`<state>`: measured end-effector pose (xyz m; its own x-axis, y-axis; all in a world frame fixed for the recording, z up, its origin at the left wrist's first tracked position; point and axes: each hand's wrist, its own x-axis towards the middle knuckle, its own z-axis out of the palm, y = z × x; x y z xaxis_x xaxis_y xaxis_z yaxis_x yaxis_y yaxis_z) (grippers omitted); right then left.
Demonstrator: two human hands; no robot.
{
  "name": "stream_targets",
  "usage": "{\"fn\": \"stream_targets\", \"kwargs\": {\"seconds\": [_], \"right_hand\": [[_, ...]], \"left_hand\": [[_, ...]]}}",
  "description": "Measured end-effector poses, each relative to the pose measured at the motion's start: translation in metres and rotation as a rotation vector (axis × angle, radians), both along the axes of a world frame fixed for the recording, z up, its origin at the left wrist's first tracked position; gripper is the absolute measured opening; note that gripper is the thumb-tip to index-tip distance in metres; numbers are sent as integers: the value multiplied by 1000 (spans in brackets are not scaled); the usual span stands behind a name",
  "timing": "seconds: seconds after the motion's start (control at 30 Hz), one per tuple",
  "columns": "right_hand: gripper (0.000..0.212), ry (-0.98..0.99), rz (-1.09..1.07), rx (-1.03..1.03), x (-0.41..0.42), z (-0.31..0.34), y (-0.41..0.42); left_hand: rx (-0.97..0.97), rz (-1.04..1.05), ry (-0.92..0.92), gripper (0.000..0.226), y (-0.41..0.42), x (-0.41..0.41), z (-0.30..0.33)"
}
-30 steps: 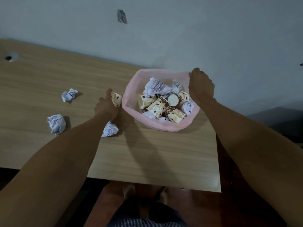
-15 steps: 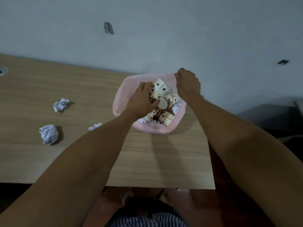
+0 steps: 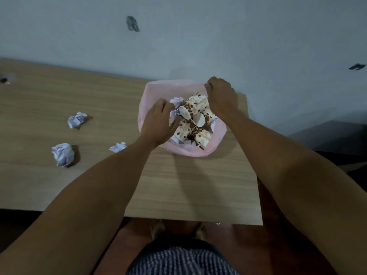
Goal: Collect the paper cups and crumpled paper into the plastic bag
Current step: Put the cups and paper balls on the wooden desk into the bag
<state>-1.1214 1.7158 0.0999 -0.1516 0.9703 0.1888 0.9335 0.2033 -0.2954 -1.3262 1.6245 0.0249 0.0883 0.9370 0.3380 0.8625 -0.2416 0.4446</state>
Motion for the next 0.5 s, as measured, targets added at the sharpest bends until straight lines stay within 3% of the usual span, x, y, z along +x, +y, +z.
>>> {"fn": "stream_targets", "kwargs": {"seconds": [0.1, 0.27, 0.43, 0.5], "right_hand": [[30, -19, 19, 14, -6, -2, 1], [30, -6, 20, -12, -16, -13, -1], [30, 1, -10, -14, -23, -19, -7], [30, -2, -19, -13, -24, -19, -9]], "left_hand": [[-99, 111, 1, 34, -34, -41, -5], [-390, 317, 178, 55, -87, -99, -22], [-816, 331, 61, 84, -108, -114, -48], [-802, 311, 35, 69, -111, -110, -62]]}}
